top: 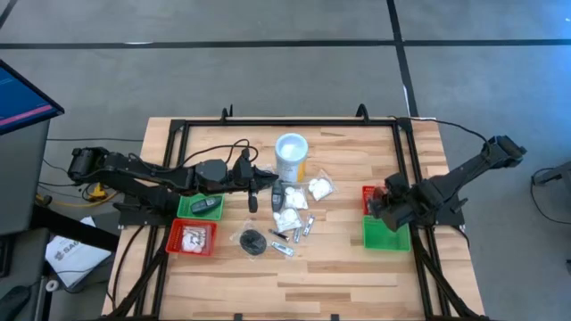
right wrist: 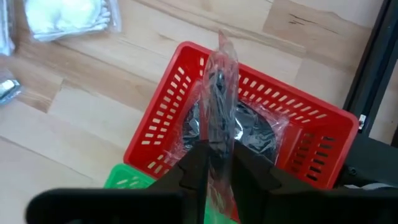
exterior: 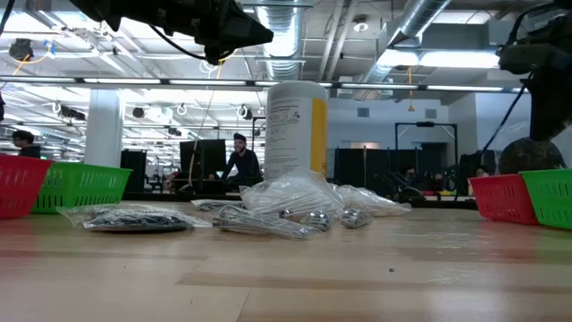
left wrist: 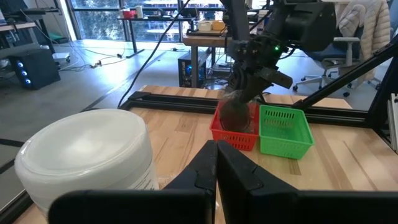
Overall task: Pick & Place Travel size toiletries
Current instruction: Put the hairbrush into the right red bin
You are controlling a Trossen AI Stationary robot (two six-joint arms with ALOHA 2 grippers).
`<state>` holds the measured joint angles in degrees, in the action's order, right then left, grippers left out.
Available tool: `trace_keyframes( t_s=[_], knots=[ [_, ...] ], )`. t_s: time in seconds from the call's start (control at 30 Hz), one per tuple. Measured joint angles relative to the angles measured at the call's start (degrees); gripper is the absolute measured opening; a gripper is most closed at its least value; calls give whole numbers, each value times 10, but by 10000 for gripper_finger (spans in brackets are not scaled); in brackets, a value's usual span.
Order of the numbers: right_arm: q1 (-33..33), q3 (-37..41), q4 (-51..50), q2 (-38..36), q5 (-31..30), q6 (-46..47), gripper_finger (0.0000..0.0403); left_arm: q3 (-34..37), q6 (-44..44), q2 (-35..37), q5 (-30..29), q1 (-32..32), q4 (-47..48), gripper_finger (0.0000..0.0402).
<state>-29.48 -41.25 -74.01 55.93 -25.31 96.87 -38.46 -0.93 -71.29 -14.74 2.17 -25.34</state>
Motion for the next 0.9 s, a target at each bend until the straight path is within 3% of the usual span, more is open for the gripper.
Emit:
trace_keyframes(
  t_s=[0.53, 0.73, 0.9],
  knots=[
    [95, 1, 8, 7, 18, -51, 175, 0, 0, 0, 0, 0, 0, 0],
    [145, -2, 3, 7, 28, -132, 166, 0, 0, 0, 0, 0, 0, 0],
    [192, -13, -37, 0, -43, -196, 138, 0, 0, 0, 0, 0, 0, 0]
  ],
)
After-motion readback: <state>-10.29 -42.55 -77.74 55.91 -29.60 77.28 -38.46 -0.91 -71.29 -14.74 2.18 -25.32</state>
